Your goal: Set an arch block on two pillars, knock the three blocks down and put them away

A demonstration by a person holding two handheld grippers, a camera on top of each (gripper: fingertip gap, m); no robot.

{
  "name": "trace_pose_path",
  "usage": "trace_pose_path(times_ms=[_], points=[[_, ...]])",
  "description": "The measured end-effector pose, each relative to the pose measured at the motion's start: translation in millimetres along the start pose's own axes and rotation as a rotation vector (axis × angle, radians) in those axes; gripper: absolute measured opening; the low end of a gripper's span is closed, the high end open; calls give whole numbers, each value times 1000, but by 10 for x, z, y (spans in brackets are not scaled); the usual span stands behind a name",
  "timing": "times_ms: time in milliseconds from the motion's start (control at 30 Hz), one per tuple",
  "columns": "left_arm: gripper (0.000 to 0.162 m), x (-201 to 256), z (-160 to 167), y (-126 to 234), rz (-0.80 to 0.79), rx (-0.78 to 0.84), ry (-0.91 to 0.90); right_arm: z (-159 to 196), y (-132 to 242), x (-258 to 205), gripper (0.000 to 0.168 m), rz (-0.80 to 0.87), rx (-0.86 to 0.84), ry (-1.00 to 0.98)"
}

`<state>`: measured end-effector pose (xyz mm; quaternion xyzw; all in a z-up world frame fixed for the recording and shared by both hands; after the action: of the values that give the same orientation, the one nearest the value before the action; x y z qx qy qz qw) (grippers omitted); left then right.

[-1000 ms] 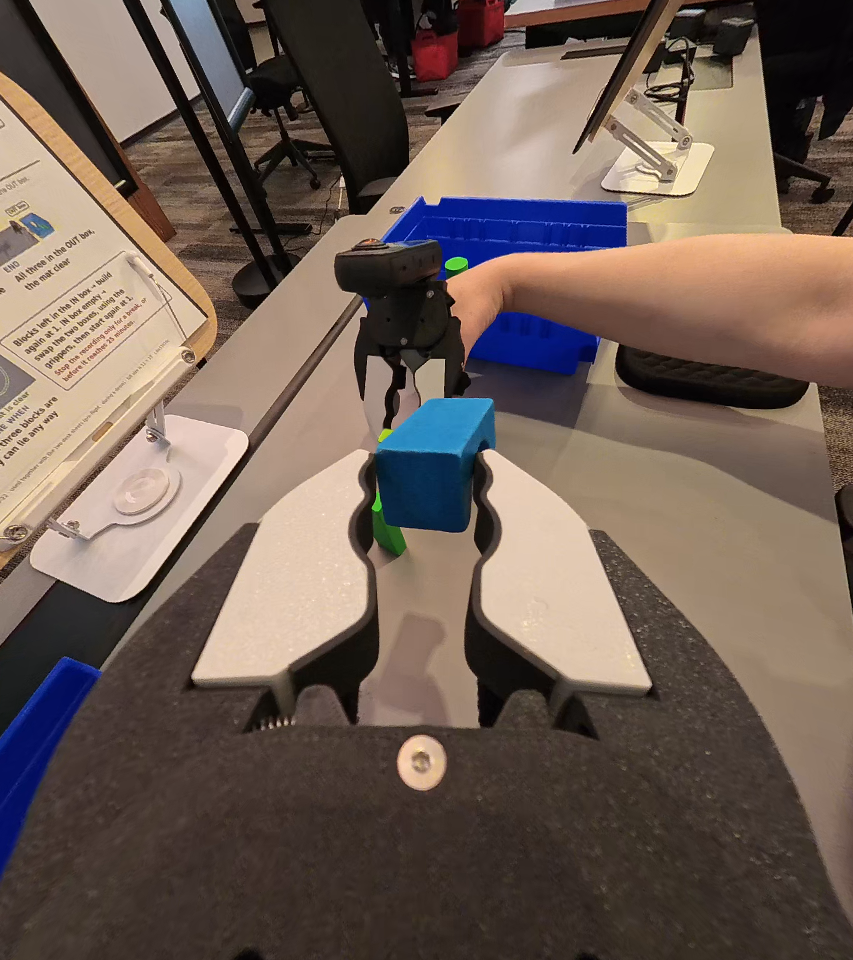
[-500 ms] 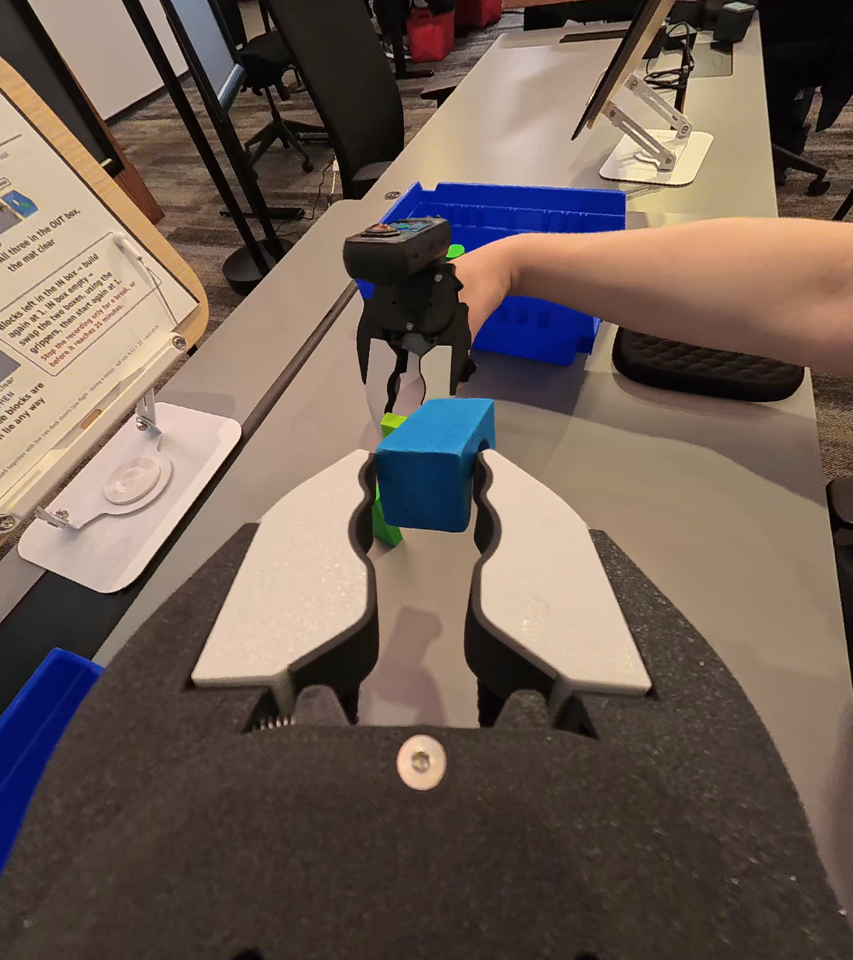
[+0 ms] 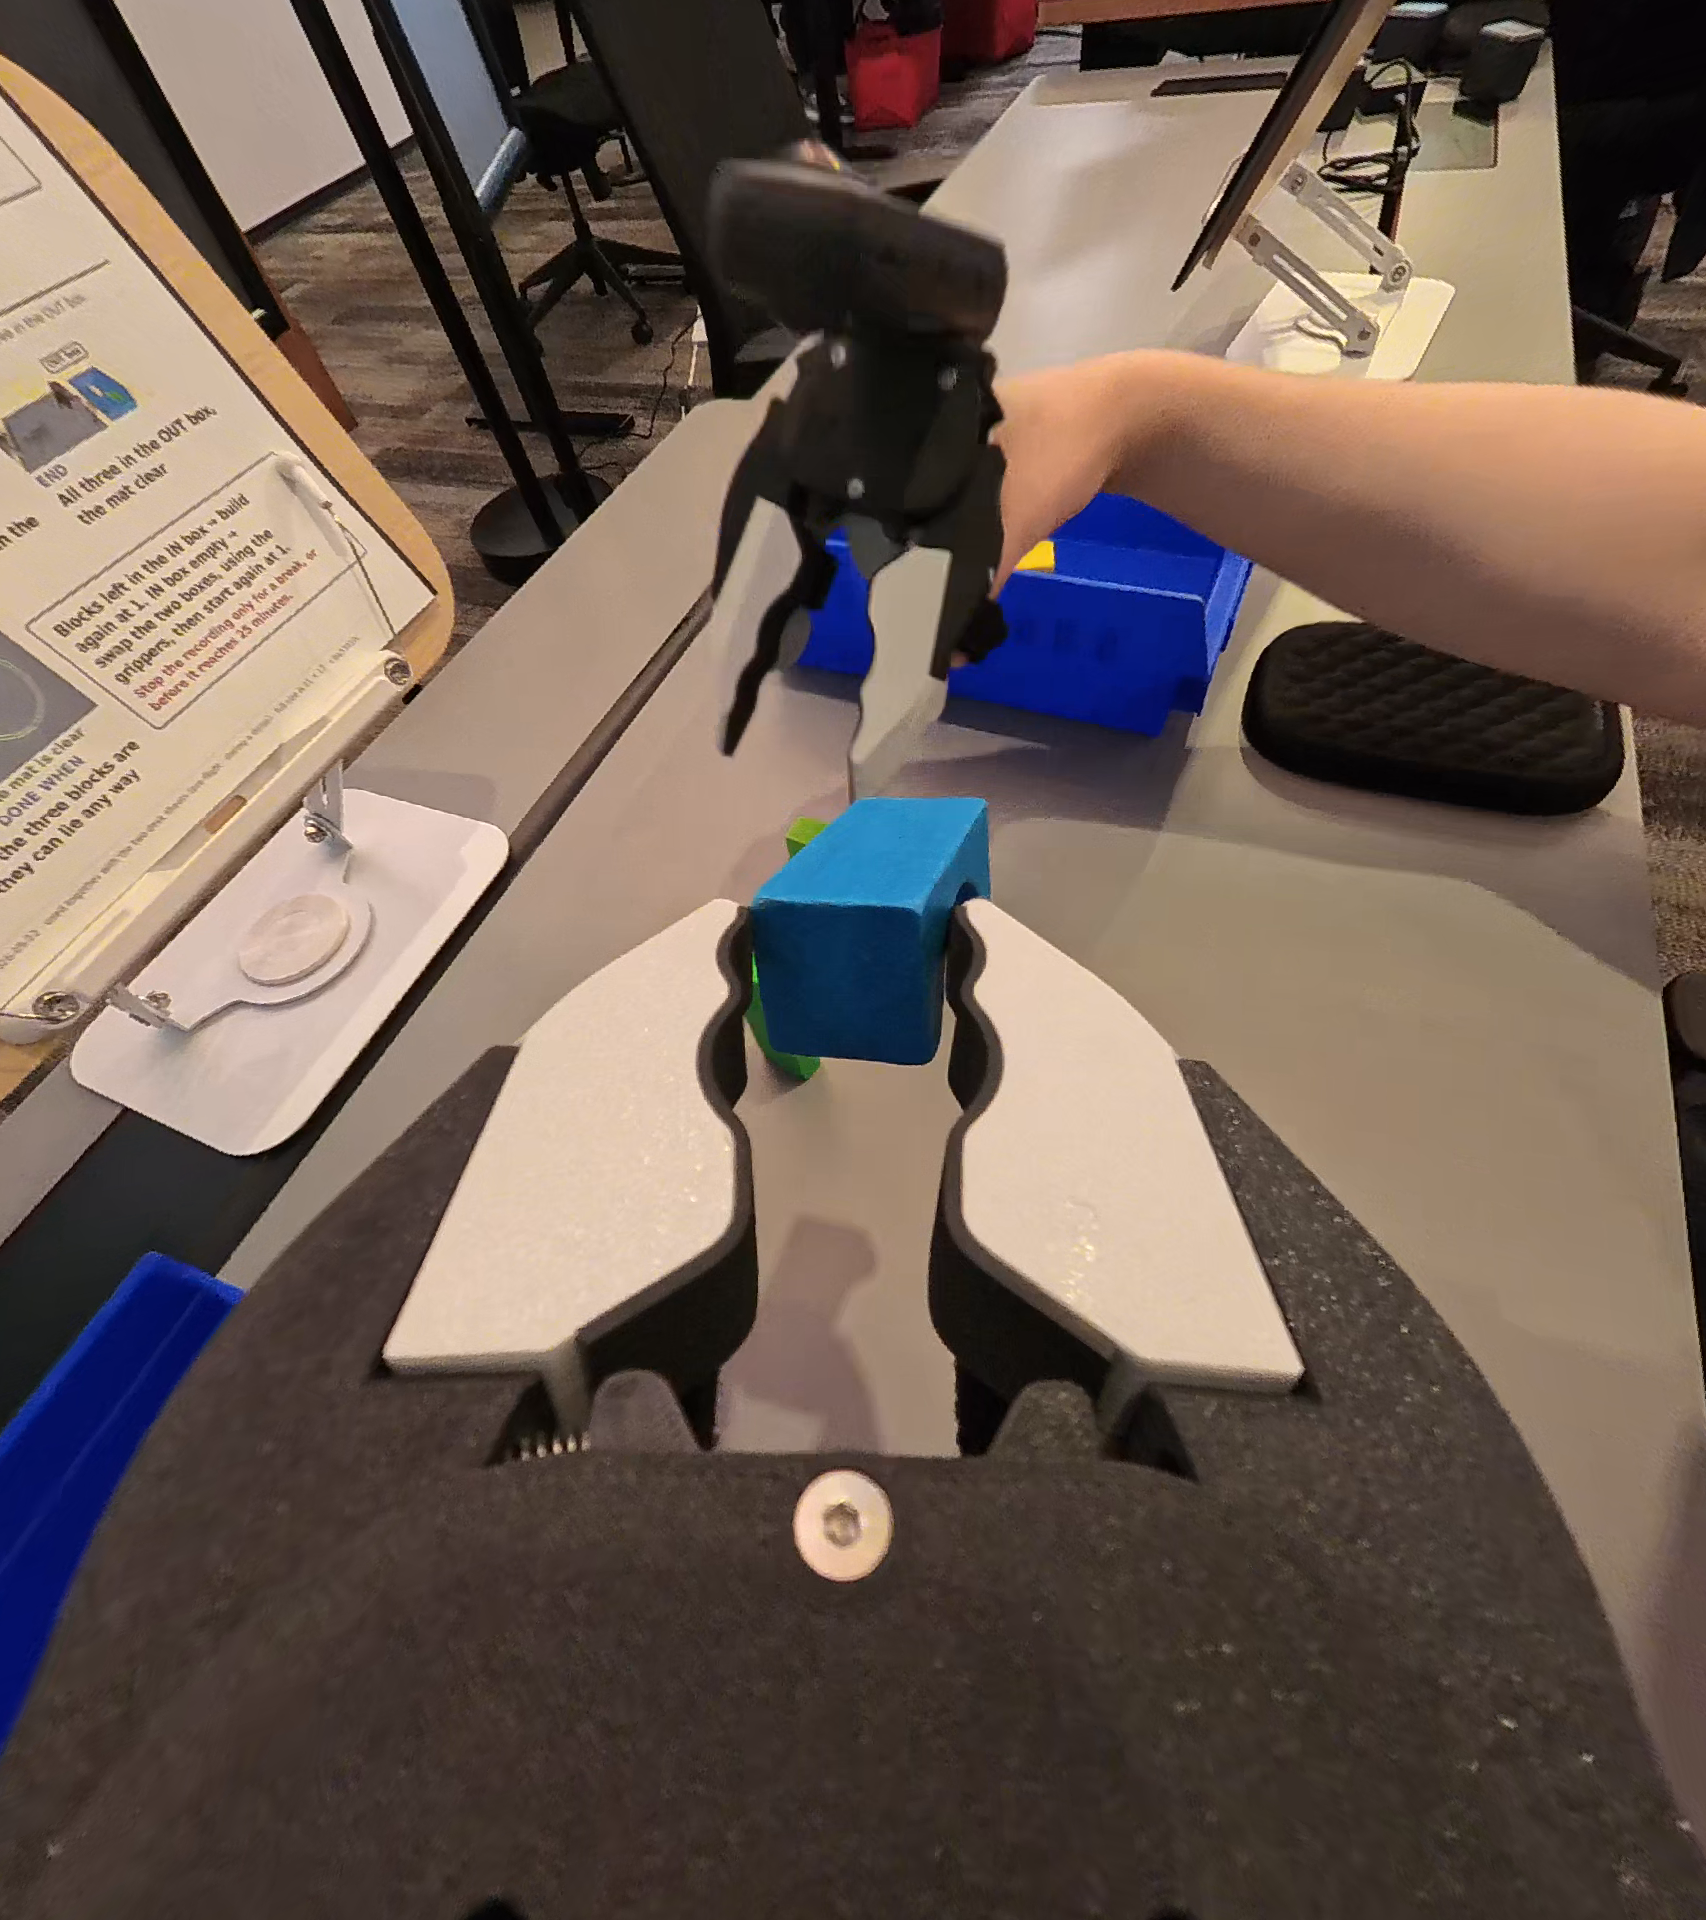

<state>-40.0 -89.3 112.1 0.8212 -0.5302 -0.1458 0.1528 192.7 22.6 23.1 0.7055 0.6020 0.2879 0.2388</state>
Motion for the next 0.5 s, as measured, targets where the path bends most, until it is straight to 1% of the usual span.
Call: trace_pose_path(times_ms=[33, 67, 100, 167, 233, 267, 367, 433, 500], points=[[36, -8, -3, 14, -7, 2, -1, -141, 13, -3, 59, 19, -22, -71], [36, -19, -4, 31, -16, 4, -1, -271, -8, -37, 59, 0, -40, -121], [36, -32, -4, 55, -25, 5, 1, -374, -64, -96, 59, -38, -66, -139], [36, -59, -4, 132, -44, 14, 3, -478, -227, -186, 60, -74, -168, -104], [36, -85, -16, 249, -58, 44, 14, -475, -393, -180, 60, -32, -279, -49], [36, -90, -27, 303, -53, 64, 24, -465, -468, -165, 60, -21, -307, -45], [36, -94, -42, 411, -55, 90, 25, -452, -648, -122, 60, -28, -342, -107], [36, -89, -43, 435, -59, 89, 19, -445, -729, -123, 59, -32, -369, -109], [36, -78, -43, 435, -53, 85, 16, -428, -785, -139, 51, -47, -409, -105]])
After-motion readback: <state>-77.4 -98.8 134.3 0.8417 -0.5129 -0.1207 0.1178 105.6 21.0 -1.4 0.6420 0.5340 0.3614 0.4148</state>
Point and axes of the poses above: each gripper's, where its closed fingertips meet, y back along the fingers, z out of its underside, x = y × z across the jaws, the point moved 8 cm from there along y, back along the fingers, and after that the axes turned 3 degrees about y, right-handed, at the moved point
